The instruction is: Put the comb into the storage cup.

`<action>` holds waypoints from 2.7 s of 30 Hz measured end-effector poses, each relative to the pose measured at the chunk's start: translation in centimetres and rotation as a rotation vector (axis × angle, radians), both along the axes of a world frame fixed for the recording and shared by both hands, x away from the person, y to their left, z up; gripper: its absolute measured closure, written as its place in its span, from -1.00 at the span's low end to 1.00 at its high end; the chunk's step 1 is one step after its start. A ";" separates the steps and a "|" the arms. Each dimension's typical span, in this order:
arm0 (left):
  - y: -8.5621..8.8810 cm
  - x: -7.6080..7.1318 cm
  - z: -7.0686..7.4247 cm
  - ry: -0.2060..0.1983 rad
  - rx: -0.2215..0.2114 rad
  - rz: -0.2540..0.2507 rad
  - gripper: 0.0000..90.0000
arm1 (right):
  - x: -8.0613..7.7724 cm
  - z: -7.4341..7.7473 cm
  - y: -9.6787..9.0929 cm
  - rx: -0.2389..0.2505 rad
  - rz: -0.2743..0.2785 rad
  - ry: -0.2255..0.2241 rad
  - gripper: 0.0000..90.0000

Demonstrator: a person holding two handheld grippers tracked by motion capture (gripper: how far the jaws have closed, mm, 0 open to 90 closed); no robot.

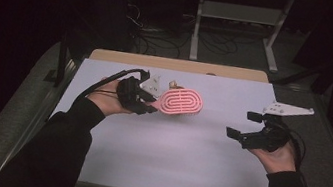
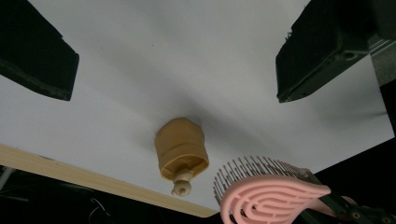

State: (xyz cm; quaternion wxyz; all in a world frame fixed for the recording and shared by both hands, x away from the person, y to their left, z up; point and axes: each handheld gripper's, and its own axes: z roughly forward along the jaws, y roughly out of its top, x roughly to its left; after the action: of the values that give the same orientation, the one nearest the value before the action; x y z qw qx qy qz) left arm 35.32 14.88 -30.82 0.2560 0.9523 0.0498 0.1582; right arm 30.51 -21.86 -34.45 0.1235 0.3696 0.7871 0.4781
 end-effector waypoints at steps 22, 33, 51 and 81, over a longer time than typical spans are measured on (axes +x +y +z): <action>-0.3 0.1 0.9 -0.045 -0.030 0.023 0.55 | 3.4 3.6 4.0 0.005 0.059 0.077 -1.00; -1.0 0.2 1.0 -0.061 -0.057 0.010 0.55 | 5.7 4.5 5.2 0.079 0.042 0.173 -1.00; -1.4 0.1 0.3 -0.085 -0.108 0.005 0.55 | 8.0 3.6 6.8 0.150 0.007 0.415 -0.80; -1.1 0.2 -0.5 -0.181 -0.212 0.047 0.55 | 9.6 2.6 6.4 0.468 -0.004 0.600 0.04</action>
State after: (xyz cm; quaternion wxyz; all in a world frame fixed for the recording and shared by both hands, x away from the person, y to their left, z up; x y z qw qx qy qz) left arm 35.56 13.79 -31.36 0.3547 0.9004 0.0650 0.2432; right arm 40.07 -15.41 -31.86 -0.1993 0.5128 0.6571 0.5154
